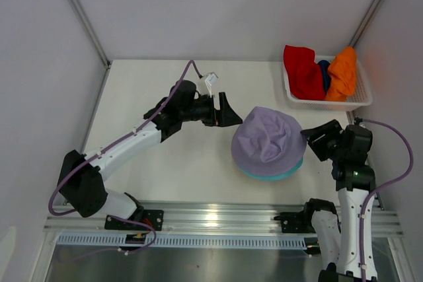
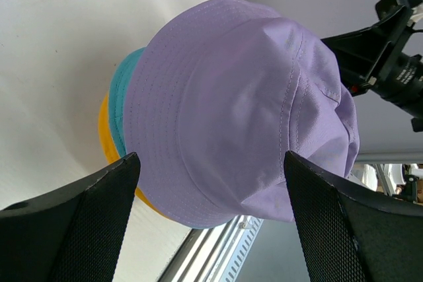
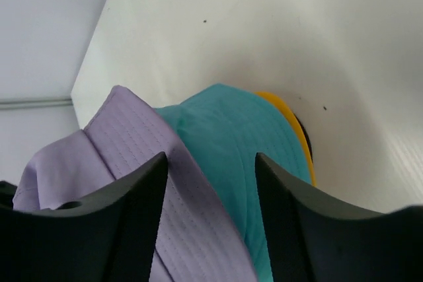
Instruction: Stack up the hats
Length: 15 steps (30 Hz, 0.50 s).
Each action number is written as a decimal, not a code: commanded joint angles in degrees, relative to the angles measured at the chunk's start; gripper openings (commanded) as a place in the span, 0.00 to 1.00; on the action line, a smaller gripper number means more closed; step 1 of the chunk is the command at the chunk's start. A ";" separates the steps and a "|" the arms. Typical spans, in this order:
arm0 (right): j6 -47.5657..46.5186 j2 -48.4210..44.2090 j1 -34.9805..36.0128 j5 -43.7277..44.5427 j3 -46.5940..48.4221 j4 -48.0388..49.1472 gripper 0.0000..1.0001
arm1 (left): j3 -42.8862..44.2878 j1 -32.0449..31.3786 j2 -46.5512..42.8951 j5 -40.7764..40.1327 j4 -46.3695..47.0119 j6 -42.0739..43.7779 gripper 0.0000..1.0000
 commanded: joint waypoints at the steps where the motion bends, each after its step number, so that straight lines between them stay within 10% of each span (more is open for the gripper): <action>1: 1.91 -0.81 -1.32 -11.15 -2.56 7.37 0.56 | 0.77 -0.37 -0.99 1.36 1.12 0.95 0.92; 7: 3.24 -1.60 -0.79 -13.62 -3.53 8.87 0.51 | 0.95 -0.37 -0.99 1.19 1.38 0.60 0.92; 15: 3.41 -2.04 -0.61 -11.51 -3.71 6.95 0.00 | -0.20 -0.37 -0.90 1.10 2.87 -0.98 0.92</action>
